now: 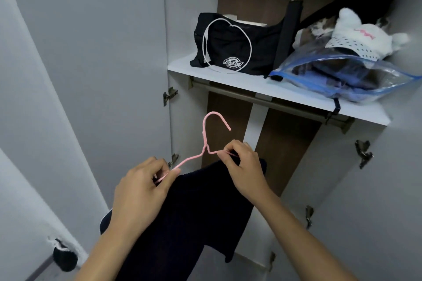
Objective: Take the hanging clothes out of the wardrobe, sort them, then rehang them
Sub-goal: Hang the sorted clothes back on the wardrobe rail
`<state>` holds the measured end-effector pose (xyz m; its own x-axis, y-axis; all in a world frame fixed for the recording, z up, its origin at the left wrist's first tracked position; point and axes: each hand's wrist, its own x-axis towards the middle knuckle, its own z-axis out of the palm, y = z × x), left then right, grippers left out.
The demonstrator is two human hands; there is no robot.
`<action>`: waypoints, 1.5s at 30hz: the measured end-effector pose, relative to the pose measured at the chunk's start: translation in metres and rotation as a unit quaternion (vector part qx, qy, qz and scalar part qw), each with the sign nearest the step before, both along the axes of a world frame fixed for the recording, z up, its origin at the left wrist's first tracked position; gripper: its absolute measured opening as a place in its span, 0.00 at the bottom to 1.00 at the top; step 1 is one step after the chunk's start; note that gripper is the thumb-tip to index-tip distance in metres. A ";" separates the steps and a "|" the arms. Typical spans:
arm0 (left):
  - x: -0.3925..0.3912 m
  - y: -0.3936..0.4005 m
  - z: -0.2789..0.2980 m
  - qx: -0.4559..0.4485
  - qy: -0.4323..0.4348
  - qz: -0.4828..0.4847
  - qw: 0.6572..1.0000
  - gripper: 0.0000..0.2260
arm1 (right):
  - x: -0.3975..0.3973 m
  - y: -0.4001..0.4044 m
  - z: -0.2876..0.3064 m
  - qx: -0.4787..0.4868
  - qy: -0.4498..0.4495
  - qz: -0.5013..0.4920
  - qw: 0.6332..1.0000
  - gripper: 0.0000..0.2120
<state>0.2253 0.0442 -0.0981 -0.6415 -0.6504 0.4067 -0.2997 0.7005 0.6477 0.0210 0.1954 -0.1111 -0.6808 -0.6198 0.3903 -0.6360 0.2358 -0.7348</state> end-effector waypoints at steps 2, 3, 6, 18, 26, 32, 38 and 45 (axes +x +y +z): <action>-0.020 -0.021 -0.002 0.005 0.000 -0.019 1.000 0.16 | -0.018 -0.018 0.001 0.007 0.002 0.001 1.000 0.09; -0.029 -0.031 -0.004 0.004 0.000 -0.031 1.000 0.15 | -0.026 -0.026 0.001 0.010 0.006 -0.002 1.000 0.09; -0.053 -0.056 -0.007 -0.005 0.001 -0.062 0.998 0.15 | -0.049 -0.050 -0.001 0.020 0.015 -0.008 1.000 0.08; -0.137 -0.133 -0.019 -0.029 -0.065 -0.079 0.994 0.17 | -0.133 -0.123 -0.013 0.041 0.037 0.000 0.998 0.12; -0.193 -0.153 -0.018 -0.053 -0.090 -0.044 0.993 0.17 | -0.196 -0.160 -0.027 0.028 0.013 0.012 0.999 0.13; -0.230 -0.168 -0.038 -0.063 -0.071 -0.023 0.995 0.17 | -0.243 -0.184 -0.051 0.027 0.053 0.021 0.998 0.11; -0.274 -0.181 -0.065 -0.086 -0.053 0.006 0.995 0.18 | -0.291 -0.216 -0.080 0.002 0.119 0.006 0.993 0.12; -0.322 -0.204 -0.092 -0.105 -0.052 0.027 0.993 0.16 | -0.347 -0.252 -0.111 -0.016 0.131 -0.007 0.991 0.13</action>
